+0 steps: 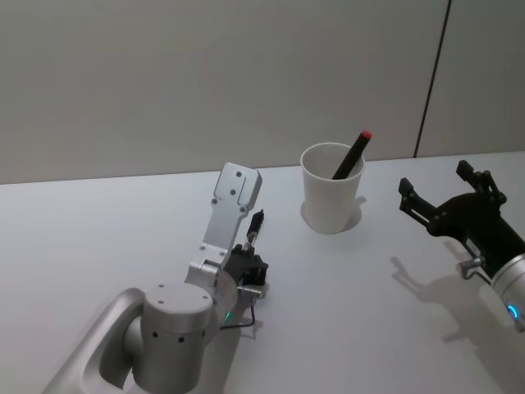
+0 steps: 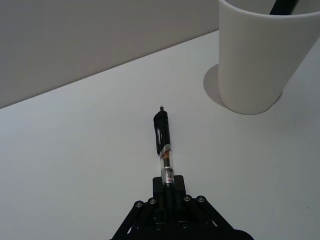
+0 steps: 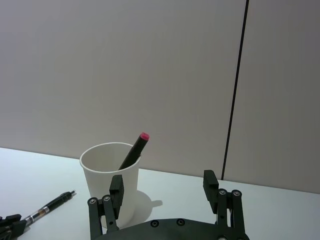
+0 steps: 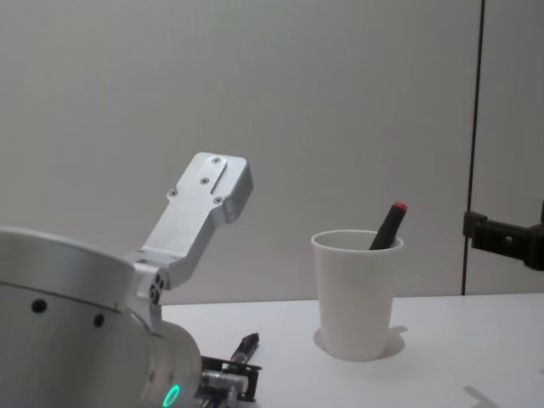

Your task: Place the pen into the pen holder.

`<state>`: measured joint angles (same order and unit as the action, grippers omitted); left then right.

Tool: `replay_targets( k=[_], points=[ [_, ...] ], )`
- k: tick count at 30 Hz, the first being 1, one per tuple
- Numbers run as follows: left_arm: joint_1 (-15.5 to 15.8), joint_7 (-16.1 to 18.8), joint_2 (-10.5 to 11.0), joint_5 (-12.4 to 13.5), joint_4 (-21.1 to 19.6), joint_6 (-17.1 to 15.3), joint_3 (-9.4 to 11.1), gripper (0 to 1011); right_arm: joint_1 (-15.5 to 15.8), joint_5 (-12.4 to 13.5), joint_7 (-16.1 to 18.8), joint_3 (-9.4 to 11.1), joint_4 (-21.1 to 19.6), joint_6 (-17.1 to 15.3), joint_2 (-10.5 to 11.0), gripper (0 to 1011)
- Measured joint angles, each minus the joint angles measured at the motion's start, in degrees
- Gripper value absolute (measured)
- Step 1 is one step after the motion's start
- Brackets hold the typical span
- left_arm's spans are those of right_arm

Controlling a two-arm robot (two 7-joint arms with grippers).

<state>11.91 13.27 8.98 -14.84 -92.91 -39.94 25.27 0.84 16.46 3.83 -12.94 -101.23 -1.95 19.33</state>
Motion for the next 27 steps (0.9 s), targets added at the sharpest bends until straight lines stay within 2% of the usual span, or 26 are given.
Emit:
replay_targets(
  k=[5,13,19,27],
  points=[
    [-0.3,1.2,-0.2,-0.1,-0.1,0.7,-0.2,127,0.0,0.0,0.0,0.0,0.0,0.0,0.0,1001],
    [-1.1,4.9,-0.4,-0.6,-0.7,3.6,-1.0,127,0.0,0.0,0.0,0.0,0.0,0.0,0.0,1002],
    [-2.1,8.5,-0.4,-1.1,-1.8,7.3,-2.0,127,0.0,0.0,0.0,0.0,0.0,0.0,0.0,1001],
    [-3.1,11.2,-0.1,-1.4,-3.3,11.6,-3.0,127,0.0,0.0,0.0,0.0,0.0,0.0,0.0,1002]
  ],
)
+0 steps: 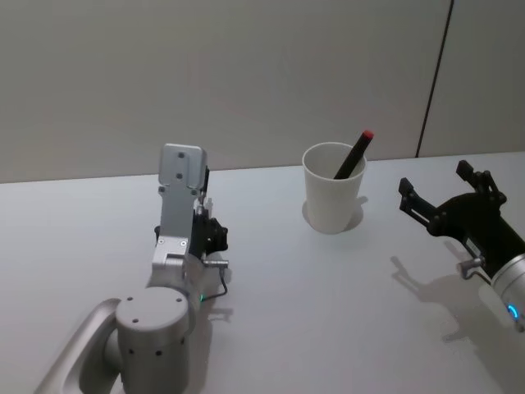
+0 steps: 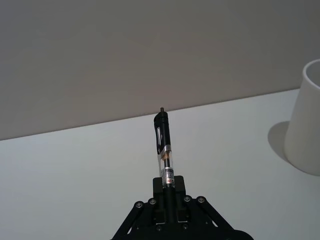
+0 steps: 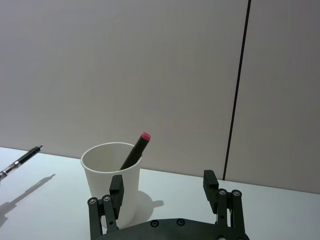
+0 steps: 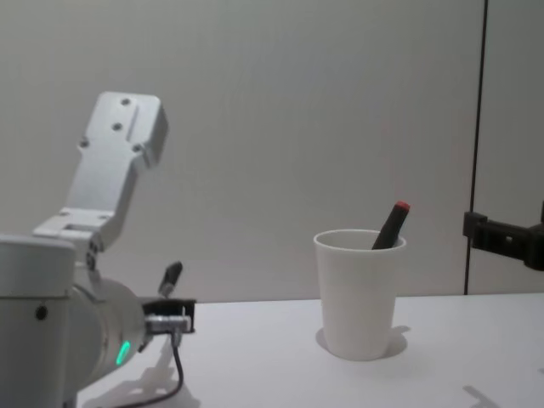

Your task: Place the pen into the pen holder.

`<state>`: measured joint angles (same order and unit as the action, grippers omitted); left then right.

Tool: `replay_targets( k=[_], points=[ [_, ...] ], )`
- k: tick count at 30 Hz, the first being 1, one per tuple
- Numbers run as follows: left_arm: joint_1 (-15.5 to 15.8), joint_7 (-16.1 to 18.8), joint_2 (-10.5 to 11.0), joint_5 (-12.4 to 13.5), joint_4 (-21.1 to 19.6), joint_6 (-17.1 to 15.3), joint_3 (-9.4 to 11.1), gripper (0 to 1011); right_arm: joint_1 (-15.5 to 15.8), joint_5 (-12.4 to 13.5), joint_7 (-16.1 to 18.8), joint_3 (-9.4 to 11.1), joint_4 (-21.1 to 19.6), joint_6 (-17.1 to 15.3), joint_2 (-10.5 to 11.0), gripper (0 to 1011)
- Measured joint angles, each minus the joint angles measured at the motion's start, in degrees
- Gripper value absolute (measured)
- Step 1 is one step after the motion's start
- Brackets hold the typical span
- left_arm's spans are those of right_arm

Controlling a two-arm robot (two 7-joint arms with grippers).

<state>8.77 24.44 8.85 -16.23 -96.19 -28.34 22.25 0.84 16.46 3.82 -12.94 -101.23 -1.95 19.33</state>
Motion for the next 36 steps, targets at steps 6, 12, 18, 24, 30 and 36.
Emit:
replay_targets(
  k=[6,12,18,24,30,36],
  points=[
    [-0.8,0.4,0.4,0.0,-1.1,4.1,-0.7,126,0.0,0.0,0.0,0.0,0.0,0.0,0.0,1002],
    [-1.2,-0.7,0.8,0.2,-1.6,8.3,-1.3,127,0.0,0.0,0.0,0.0,0.0,0.0,0.0,1002],
    [-1.4,-3.9,1.4,-0.1,-1.7,14.0,-2.2,127,0.0,0.0,0.0,0.0,0.0,0.0,0.0,1001],
    [-0.7,-9.8,2.0,-1.3,-0.6,20.0,-3.3,127,0.0,0.0,0.0,0.0,0.0,0.0,0.0,1001],
    [0.2,-14.8,2.1,-2.3,0.7,23.8,-3.9,127,0.0,0.0,0.0,0.0,0.0,0.0,0.0,1002],
    [1.5,-20.7,2.1,-3.5,2.3,27.1,-4.4,127,0.0,0.0,0.0,0.0,0.0,0.0,0.0,1002]
  ],
)
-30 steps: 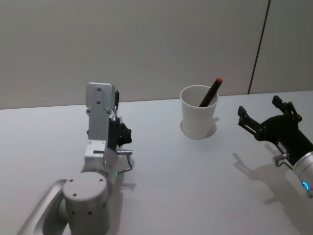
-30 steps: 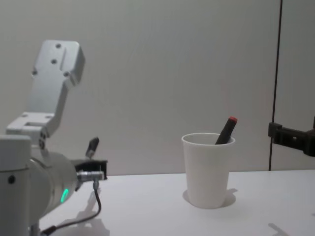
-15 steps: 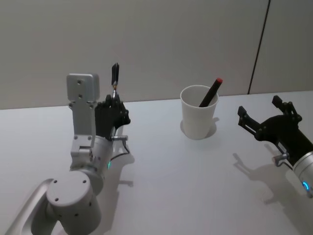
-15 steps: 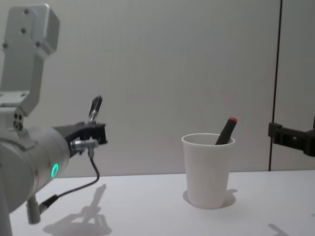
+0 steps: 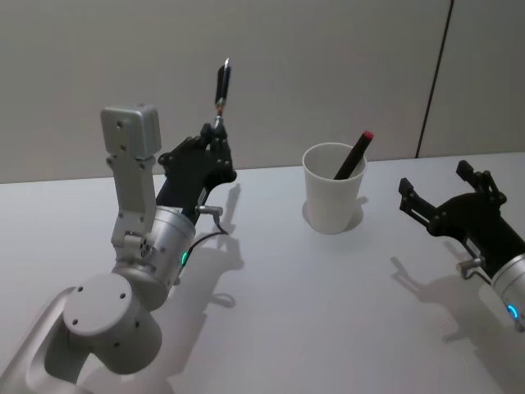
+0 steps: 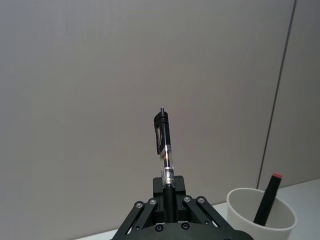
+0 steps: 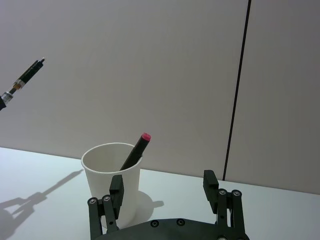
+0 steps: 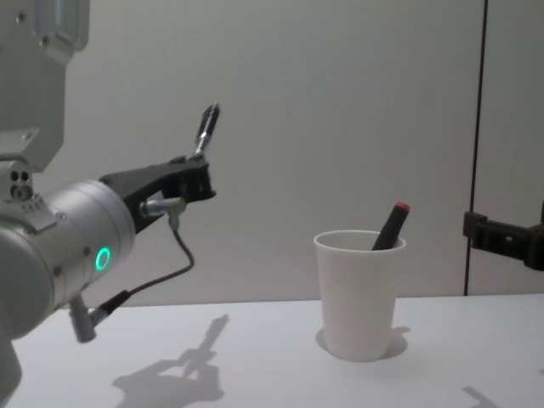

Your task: Place the pen into the pen holder.

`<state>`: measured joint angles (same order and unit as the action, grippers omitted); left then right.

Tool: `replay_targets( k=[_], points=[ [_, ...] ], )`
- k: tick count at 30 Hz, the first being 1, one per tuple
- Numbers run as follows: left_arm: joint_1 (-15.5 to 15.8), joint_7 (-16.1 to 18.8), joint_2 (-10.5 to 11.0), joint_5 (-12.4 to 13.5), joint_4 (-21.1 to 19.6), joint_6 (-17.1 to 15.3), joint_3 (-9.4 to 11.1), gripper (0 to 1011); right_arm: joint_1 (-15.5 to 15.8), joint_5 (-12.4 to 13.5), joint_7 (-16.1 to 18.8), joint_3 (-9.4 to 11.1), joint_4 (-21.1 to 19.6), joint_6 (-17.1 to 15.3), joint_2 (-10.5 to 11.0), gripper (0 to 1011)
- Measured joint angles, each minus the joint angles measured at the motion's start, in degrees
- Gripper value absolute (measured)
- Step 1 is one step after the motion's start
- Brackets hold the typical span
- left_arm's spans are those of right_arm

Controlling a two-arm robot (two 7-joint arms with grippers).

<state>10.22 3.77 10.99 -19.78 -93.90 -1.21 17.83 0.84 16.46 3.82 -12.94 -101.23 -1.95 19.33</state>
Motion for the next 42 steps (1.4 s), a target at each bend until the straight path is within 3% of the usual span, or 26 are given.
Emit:
replay_targets(
  k=[13,15,30,42],
  points=[
    [2.6,-13.9,-0.2,-1.7,3.3,4.5,-0.2,127,0.0,0.0,0.0,0.0,0.0,0.0,0.0,1002],
    [2.7,-14.6,-0.3,-1.7,3.5,4.7,-0.2,127,0.0,0.0,0.0,0.0,0.0,0.0,0.0,1001],
    [5.0,-30.2,-0.4,-1.7,6.3,6.6,0.8,127,0.0,0.0,0.0,0.0,0.0,0.0,0.0,1001],
    [5.5,-37.1,-0.6,0.1,7.0,7.3,2.1,127,0.0,0.0,0.0,0.0,0.0,0.0,0.0,1002]
  ],
)
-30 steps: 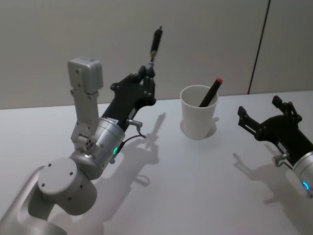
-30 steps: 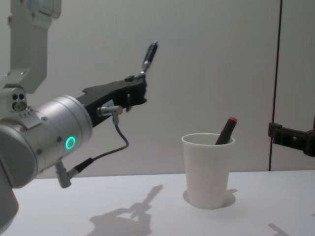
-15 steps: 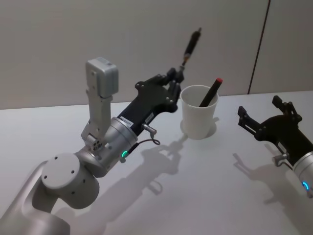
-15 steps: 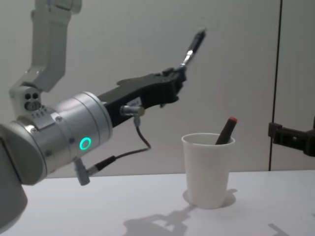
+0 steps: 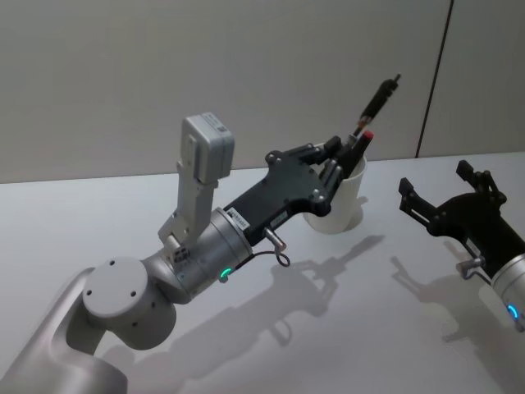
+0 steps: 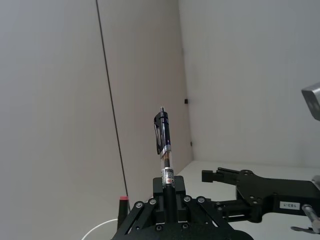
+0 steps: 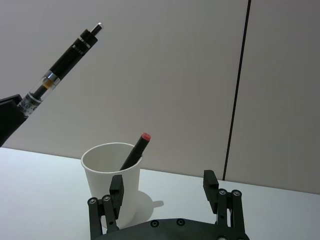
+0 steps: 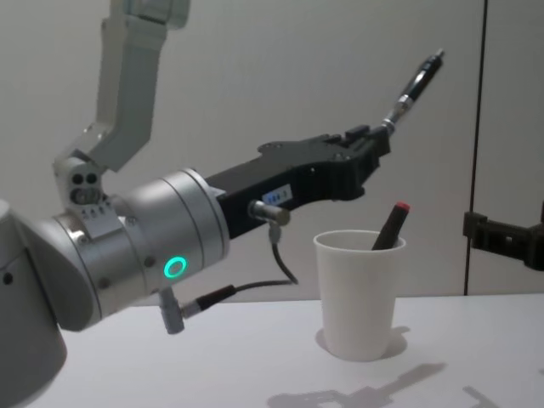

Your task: Place the pen into the pen holder.

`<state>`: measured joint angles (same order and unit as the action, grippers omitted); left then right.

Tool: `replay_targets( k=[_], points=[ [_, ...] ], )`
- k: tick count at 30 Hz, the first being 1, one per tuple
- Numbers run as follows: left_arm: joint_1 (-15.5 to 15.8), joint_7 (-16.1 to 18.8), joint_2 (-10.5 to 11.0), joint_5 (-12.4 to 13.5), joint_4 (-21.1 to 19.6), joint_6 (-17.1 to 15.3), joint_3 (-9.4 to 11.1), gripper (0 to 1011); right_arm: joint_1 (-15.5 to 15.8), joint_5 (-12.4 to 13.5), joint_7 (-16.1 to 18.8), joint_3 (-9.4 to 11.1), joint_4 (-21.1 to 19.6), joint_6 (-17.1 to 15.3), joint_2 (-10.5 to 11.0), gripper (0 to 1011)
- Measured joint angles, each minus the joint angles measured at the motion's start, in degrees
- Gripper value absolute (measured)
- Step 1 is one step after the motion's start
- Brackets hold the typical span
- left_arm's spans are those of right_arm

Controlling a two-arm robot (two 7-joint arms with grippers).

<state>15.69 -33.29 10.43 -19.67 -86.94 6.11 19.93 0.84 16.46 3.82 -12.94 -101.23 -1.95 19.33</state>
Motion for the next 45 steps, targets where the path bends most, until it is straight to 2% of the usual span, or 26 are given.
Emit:
replay_targets(
  k=[11,22,28,32,39,45],
  points=[
    [0.2,0.2,-0.5,2.9,0.7,0.7,1.0,127,0.0,0.0,0.0,0.0,0.0,0.0,0.0,1001],
    [0.4,1.0,-0.7,4.4,1.2,1.1,1.5,127,0.0,0.0,0.1,0.0,0.0,0.0,0.0,1002],
    [0.5,1.3,-0.8,4.8,1.4,1.2,1.6,127,-0.2,0.1,1.3,0.2,0.0,0.1,0.1,1001],
    [0.5,1.4,-0.8,5.0,1.4,1.3,1.6,127,-0.3,1.0,2.7,0.4,-0.2,0.2,0.4,1002],
    [0.5,1.5,-0.9,5.2,1.5,1.3,1.7,127,0.0,4.6,5.2,1.1,-1.1,0.3,1.1,1002],
    [0.5,1.5,-0.9,5.3,1.5,1.4,1.7,127,0.8,9.5,7.3,1.9,-2.2,0.3,1.9,1001]
  ],
)
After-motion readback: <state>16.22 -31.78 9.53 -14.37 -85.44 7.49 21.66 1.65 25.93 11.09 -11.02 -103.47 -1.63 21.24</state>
